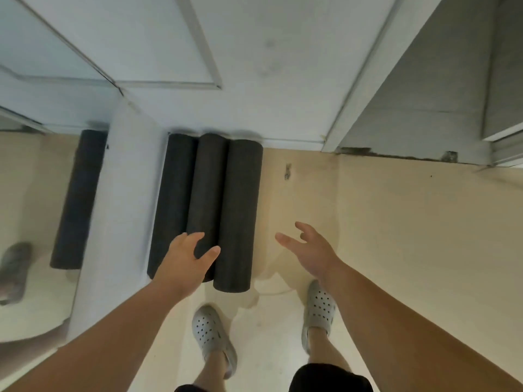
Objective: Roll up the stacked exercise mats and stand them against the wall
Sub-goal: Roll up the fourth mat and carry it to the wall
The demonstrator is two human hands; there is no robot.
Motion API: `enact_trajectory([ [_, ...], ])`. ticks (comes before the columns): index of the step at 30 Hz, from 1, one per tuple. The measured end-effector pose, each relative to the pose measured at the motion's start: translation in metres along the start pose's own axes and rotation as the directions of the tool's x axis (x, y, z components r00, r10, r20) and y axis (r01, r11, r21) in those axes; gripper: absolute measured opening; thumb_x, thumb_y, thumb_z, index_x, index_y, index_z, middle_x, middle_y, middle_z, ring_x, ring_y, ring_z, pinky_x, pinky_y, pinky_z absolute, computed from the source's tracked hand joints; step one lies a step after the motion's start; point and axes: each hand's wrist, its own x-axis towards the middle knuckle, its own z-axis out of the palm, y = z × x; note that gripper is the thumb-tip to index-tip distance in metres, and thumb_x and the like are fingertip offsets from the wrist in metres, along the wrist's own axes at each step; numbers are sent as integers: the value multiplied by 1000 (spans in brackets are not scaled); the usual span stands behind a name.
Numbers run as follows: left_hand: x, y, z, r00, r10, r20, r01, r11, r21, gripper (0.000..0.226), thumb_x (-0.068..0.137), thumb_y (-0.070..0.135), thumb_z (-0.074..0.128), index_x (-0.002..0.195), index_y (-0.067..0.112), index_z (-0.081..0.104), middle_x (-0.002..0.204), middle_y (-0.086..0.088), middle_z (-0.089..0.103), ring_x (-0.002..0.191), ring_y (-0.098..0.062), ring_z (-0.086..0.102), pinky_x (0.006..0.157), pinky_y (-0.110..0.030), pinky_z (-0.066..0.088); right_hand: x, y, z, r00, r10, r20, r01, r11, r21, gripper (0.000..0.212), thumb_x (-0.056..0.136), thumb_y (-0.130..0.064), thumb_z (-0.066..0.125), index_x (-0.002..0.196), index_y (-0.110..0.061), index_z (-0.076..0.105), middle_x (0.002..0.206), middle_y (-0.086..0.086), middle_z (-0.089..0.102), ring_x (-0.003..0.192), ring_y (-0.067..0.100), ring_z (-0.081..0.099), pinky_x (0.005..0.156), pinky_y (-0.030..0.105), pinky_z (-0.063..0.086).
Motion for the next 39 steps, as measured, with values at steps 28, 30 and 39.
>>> enact_trajectory([
  [28, -420, 117, 73, 537, 573, 619, -823, 517, 235, 72, 93, 48, 65, 155, 25, 36, 157, -5, 38, 138, -28, 45, 106, -37, 41, -583, 245, 57, 597, 337, -728, 260, 777, 574, 85, 86, -54, 79, 158, -32, 40, 162, 2, 41, 142, 25, 47, 109, 39, 43],
  [30, -471, 114, 116, 456, 576, 679, -882, 396, 257, 71, 92, 48, 67, 153, 25, 39, 156, -7, 41, 137, -29, 46, 109, -39, 41, -630, 301, 84, 519, 437, -735, 312, 704, 638, 85, 86, -53, 80, 158, -34, 39, 162, 0, 41, 143, 24, 47, 108, 39, 43],
  [39, -728, 1, 349, 163, 453, 876, -985, 19, 173, 71, 91, 49, 69, 151, 24, 41, 154, -10, 44, 136, -30, 48, 108, -37, 42, -814, 560, 223, 281, 722, -632, 521, 439, 732, 85, 85, -54, 80, 157, -37, 39, 160, 2, 42, 136, 24, 51, 102, 39, 46],
])
